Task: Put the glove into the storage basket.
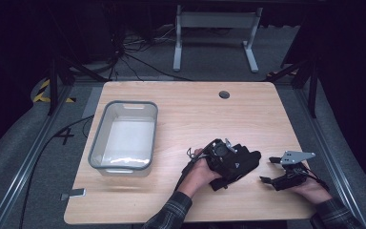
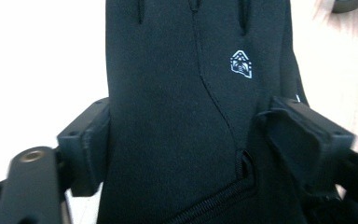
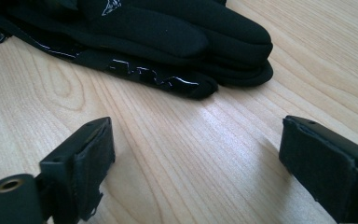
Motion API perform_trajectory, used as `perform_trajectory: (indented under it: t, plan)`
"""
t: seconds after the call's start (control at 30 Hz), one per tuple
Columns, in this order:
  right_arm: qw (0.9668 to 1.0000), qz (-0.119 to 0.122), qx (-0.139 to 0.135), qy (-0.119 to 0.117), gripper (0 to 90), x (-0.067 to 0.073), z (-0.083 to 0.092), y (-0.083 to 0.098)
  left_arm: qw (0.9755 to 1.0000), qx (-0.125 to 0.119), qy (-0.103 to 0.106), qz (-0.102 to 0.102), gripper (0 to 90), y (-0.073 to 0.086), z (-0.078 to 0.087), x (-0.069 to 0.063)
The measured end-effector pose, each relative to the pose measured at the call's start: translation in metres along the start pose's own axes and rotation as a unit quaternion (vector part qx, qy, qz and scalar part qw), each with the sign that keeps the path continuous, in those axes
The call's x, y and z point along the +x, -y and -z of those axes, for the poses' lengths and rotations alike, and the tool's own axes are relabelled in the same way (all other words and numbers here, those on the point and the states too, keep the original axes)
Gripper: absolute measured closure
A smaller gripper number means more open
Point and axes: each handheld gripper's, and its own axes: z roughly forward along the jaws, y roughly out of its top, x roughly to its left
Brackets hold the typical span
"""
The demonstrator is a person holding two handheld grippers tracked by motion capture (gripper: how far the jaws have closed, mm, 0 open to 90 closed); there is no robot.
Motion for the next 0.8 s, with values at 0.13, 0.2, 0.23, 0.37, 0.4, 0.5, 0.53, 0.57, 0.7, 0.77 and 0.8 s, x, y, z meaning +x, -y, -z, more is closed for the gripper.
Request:
perform_trajectory:
  t: [0.13, 0.2, 0.23, 0.37, 0.4, 0.5, 0.53, 0.57, 0.7, 0.77, 0.8]
  plan:
    - [1.0, -0.003, 0.0, 0.001, 9.0, 0.0001, -0.0005, 0.0001, 1.0, 0.0, 0.006, -0.005, 31.1, 0.0001, 0.0018, -0.0016]
    - [1.0, -0.003, 0.0, 0.001, 9.0, 0.0002, -0.0005, 0.0001, 0.9999, -0.002, 0.013, -0.005, 38.0, -0.0003, 0.0025, -0.002]
    - [1.0, -0.003, 0.0, 0.001, 9.0, 0.0002, -0.0005, 0.0001, 0.9999, -0.002, 0.016, -0.005, 41.2, -0.0004, 0.0029, -0.0018]
    - [1.0, -0.004, 0.0, 0.0, 9.0, 0.0001, -0.0004, 0.0002, 0.9993, -0.002, 0.038, -0.004, 55.3, -0.0002, 0.0045, 0.0001]
    - [1.0, -0.004, 0.0, 0.0, 9.0, 0.0001, -0.0004, 0.0002, 0.9991, -0.001, 0.042, 0.0, 63.1, -0.0001, 0.0047, 0.0004]
    - [1.0, -0.004, 0.0, 0.0, 9.0, 0.0, -0.0004, 0.0002, 0.9986, -0.004, 0.051, 0.008, 67.2, 0.0003, 0.0046, 0.0015]
    - [1.0, -0.004, 0.0, 0.0, 9.0, 0.0, -0.0004, 0.0002, 0.9986, -0.003, 0.052, 0.008, 67.2, 0.0002, 0.0049, 0.0018]
    - [1.0, -0.004, 0.0, -0.001, 9.0, 0.0001, -0.0003, 0.0002, 0.9987, -0.003, 0.051, 0.008, 67.8, -0.0001, 0.0051, 0.0017]
    - [1.0, -0.004, 0.0, -0.001, 9.0, 0.0, -0.0003, 0.0002, 0.9988, 0.001, 0.048, 0.01, 69.2, -0.002, 0.0077, 0.0001]
    - [1.0, -0.004, 0.0, -0.001, 9.0, 0.0, -0.0004, 0.0002, 0.9987, -0.002, 0.05, 0.013, 69.6, -0.0026, 0.0084, 0.0005]
    - [1.0, -0.004, 0.0, -0.001, 9.0, 0.0, -0.0004, 0.0002, 0.9987, -0.001, 0.05, 0.011, 69.8, -0.0033, 0.0097, 0.0008]
